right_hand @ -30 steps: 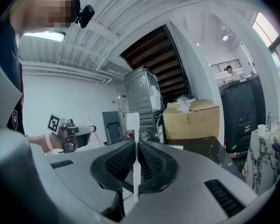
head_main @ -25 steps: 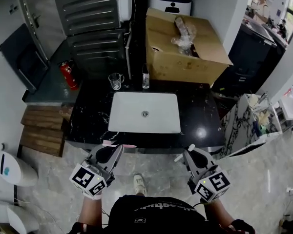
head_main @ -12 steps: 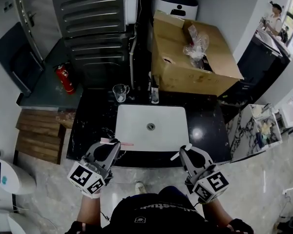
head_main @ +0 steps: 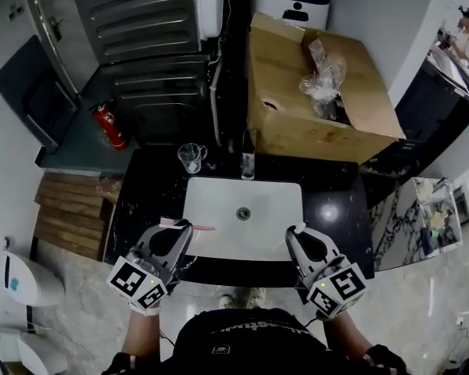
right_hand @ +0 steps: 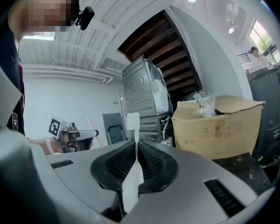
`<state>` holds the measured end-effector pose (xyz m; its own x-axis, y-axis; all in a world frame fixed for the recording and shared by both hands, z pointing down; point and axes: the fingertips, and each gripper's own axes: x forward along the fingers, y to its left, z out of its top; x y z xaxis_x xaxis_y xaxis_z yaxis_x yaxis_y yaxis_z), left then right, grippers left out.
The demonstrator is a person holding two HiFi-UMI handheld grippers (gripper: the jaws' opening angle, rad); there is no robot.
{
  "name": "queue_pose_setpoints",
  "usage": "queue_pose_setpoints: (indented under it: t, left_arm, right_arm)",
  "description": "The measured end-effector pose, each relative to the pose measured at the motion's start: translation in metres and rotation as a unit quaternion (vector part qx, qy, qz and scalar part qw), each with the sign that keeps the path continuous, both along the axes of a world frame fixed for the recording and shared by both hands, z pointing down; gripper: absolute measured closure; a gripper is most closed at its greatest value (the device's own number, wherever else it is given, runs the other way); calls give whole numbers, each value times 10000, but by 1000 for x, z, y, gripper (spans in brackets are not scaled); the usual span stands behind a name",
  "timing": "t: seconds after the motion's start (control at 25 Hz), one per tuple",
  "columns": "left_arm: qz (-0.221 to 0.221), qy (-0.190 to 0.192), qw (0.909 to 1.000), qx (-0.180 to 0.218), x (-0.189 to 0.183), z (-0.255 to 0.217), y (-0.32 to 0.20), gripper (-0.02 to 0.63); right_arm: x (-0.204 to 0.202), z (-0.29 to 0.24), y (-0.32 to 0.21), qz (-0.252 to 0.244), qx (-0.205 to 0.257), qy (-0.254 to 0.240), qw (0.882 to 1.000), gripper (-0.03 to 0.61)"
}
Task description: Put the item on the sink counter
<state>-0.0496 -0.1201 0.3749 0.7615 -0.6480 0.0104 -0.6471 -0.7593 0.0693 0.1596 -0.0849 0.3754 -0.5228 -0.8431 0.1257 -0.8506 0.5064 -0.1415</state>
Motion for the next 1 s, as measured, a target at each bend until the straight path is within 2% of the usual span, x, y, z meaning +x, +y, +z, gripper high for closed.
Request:
queue_pose_setpoints:
  t: [0.12, 0.24, 0.52, 0.76, 1.0]
  left_arm:
    - [-229, -96, 9997, -54, 9, -2, -22, 575]
    - [-447, 5, 9990, -79, 22, -11, -40, 575]
    - [-573, -248, 9981, -9, 50, -12, -55, 575]
    - [-724, -176, 9972, -88, 34, -7, -79, 575]
    - [-794, 19, 9968, -57, 1, -1, -134, 575]
  right_arm:
    - [18, -3, -21, -95, 60, -103, 9999, 534]
    - [35, -1, -40, -181, 56, -231, 9996, 534]
    - [55, 10, -71, -439, -22, -255, 9987, 534]
    - [50, 9, -83, -414, -31, -251, 9988, 534]
    - [34, 10, -96, -169, -77, -134, 9997, 534]
